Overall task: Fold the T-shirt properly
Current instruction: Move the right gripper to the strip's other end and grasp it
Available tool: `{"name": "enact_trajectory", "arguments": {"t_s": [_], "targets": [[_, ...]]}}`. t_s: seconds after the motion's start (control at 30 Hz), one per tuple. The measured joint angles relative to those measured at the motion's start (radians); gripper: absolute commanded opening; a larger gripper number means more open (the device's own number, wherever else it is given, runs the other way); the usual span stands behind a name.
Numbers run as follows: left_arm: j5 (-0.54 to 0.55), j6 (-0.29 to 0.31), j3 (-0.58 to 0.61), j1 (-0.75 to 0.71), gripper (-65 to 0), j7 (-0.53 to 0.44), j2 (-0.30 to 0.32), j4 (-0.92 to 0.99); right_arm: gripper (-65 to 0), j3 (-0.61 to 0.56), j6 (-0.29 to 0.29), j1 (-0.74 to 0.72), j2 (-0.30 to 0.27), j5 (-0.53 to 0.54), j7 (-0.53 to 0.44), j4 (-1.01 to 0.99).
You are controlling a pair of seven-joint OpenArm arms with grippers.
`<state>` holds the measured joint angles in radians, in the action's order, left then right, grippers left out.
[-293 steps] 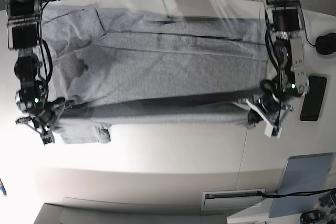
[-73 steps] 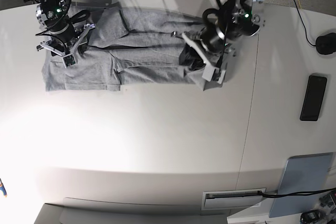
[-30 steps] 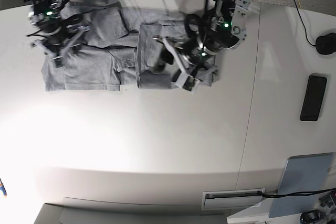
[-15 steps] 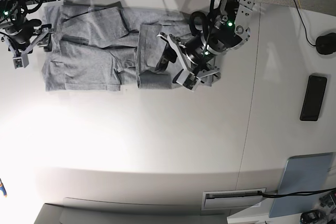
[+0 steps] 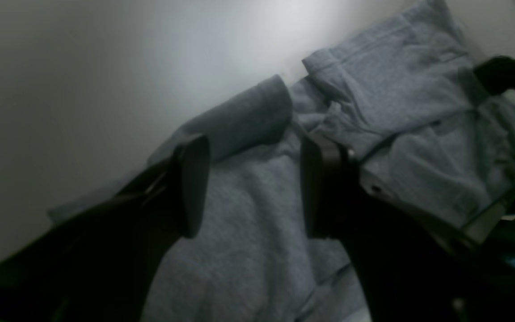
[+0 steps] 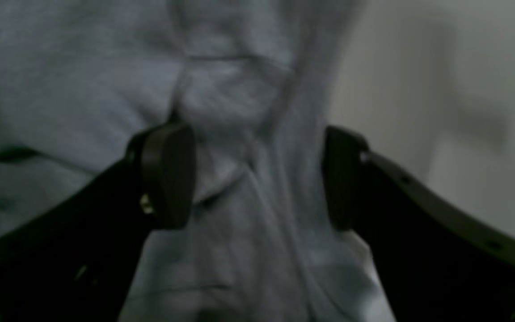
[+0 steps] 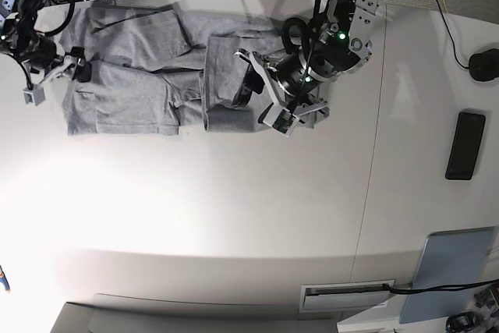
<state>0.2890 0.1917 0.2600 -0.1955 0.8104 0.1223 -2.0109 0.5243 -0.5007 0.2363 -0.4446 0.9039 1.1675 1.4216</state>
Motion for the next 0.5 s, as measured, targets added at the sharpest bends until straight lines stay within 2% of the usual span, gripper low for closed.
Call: {"name": "enact_trajectory", "arguments": {"t_s": [0.17,0.27,0.5], "targets": [[-0.001,0.0,0.0,0.0,-31.5,0.0,0.0,0.0,-22.4,0.005,-0.033,-0.022,-0.003,0.111,0.014,-0.077],[0.0,0.0,0.0,0.0,-31.5,0.0,0.0,0.0,-22.4,0.005,-0.049,-0.023,0.002,0.142,0.04,-0.08],[-0.002,0.0,0.0,0.0,-31.5,0.0,0.0,0.0,-22.6,0.006,-0.073,-0.023,0.057,0.172,0.031,-0.078]]}}
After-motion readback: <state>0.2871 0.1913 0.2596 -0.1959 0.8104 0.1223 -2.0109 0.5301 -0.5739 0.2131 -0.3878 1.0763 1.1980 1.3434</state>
